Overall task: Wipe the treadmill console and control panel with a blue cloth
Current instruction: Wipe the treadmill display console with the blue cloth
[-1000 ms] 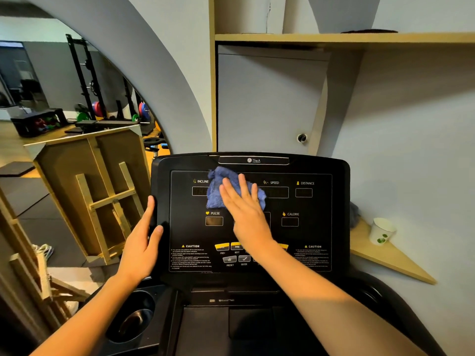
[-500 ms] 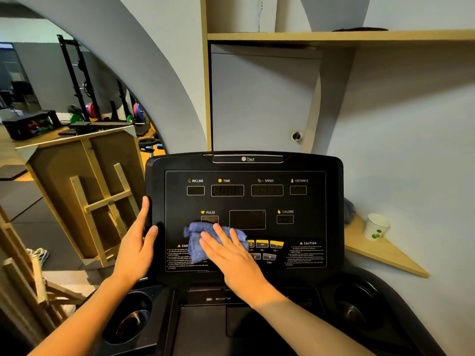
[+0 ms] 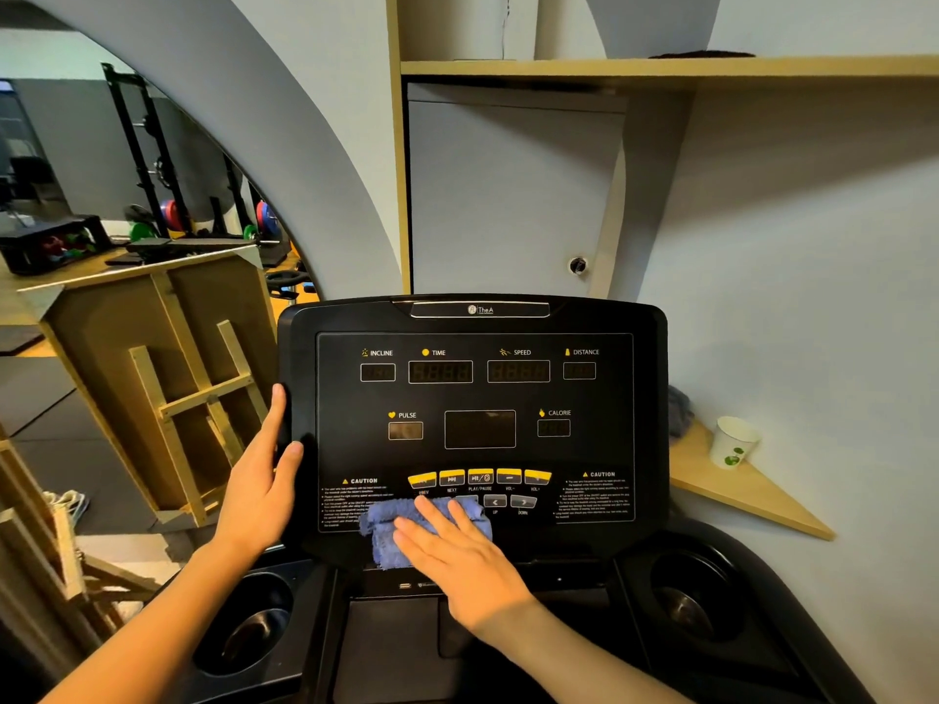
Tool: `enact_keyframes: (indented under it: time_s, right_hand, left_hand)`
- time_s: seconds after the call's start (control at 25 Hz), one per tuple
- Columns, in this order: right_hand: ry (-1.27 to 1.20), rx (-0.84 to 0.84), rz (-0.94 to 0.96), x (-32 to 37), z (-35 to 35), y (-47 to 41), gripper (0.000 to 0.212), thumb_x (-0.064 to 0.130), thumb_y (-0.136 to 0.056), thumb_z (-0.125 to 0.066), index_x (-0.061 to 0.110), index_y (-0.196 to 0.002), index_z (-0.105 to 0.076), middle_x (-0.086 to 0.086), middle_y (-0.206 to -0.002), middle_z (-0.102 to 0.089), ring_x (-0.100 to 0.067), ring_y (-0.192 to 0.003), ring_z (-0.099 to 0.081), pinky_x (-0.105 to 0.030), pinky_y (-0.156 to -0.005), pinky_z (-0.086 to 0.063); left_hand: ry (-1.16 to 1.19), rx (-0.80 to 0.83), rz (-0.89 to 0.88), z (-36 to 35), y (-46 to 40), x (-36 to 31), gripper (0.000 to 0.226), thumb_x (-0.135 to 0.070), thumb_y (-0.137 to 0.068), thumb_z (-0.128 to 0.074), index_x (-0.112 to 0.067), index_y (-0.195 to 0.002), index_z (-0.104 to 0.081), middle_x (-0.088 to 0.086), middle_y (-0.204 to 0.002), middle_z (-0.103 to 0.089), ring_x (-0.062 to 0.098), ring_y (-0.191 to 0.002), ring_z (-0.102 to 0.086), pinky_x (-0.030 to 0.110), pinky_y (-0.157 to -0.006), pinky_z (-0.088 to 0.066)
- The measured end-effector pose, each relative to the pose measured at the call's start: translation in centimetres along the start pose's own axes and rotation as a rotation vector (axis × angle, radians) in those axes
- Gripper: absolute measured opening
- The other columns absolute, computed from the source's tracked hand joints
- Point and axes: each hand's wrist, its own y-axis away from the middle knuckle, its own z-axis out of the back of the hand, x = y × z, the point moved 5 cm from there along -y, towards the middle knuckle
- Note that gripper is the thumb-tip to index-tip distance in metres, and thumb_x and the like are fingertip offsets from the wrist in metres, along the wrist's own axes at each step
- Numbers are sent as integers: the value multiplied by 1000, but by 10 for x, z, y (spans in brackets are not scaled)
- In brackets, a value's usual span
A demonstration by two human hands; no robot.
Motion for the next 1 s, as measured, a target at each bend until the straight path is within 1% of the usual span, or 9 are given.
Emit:
enact_keyframes:
  time_s: [0.16, 0.36, 0.48, 0.56, 0.6, 0.68, 0.84, 0.92, 1.0]
  right_hand:
    - [114, 82, 25, -4, 2, 7, 93, 10, -55, -82, 20, -141, -47, 6, -149, -45, -24, -146, -15, -43, -116, -15]
    - [187, 42, 35, -21, 11, 24, 97, 10, -47, -86, 21, -137, -52, 4, -145, -46, -26, -148, 7, -35, -117, -5]
    - [190, 5, 35, -36, 17, 45, 117, 1, -50, -84, 18, -151, -27, 0, -149, -29, -23, -148, 13, -33, -118, 10]
    - [179, 23, 37, -48, 21, 60, 132, -1, -52, -83, 17, -155, -2, -1, -160, -12, -23, -149, 11, -35, -119, 10]
    - [171, 20, 36, -55, 22, 67, 132, -2, -53, -82, 17, -153, 1, -1, -163, 0, -23, -149, 11, -35, -119, 11]
    - [142, -1, 45, -68, 23, 80, 125, -4, -57, -79, 18, -153, -1, 1, -163, 7, -22, -149, 8, -35, -119, 10]
    - [123, 0, 83, -95, 23, 107, 94, -3, -75, -60, 14, -154, -12, -5, -155, -30, -23, -150, -3, -41, -120, 0]
    - [106, 28, 68, -103, 26, 116, 98, -5, -70, -70, 13, -153, -21, -4, -156, -27, -23, -149, -7, -40, -120, 1]
    - [60, 31, 31, -110, 31, 122, 104, -10, -60, -77, 13, -149, -31, 3, -161, -11, -21, -149, -6, -36, -120, 6]
  left_hand:
    - [-5, 6, 0, 1, 0, -2, 64, -52, -93, -32, -53, -151, -5, -5, -154, -40, 29, -123, -56, 46, -102, -45]
    - [10, 21, 3, 1, 1, -3, 65, -56, -93, -30, -52, -152, -5, -5, -152, -41, 26, -126, -54, 45, -103, -43]
    - [5, 28, 11, 2, 1, -3, 64, -56, -93, -30, -52, -152, -4, -1, -152, -44, 27, -126, -54, 46, -103, -43]
    - [4, 20, 16, 1, 2, -3, 63, -53, -94, -31, -52, -152, -4, -1, -152, -44, 27, -127, -53, 45, -104, -42]
    - [5, 15, 15, 2, 2, -3, 63, -51, -95, -31, -51, -152, -5, -2, -153, -42, 27, -129, -51, 45, -104, -41]
    - [12, 10, 4, 1, 1, -5, 63, -49, -95, -31, -50, -153, -5, -9, -153, -37, 23, -133, -46, 43, -106, -39]
    - [17, 7, -2, 0, 1, -9, 65, -47, -95, -32, -47, -154, -5, -16, -150, -31, 14, -132, -40, 43, -107, -36]
    - [9, 12, 5, 0, 1, -7, 65, -51, -93, -32, -49, -153, -4, -15, -150, -31, 23, -131, -47, 49, -107, -39]
    - [-2, 16, 7, 0, 1, -6, 66, -55, -91, -31, -52, -152, -3, -11, -152, -34, 31, -127, -53, 53, -105, -42]
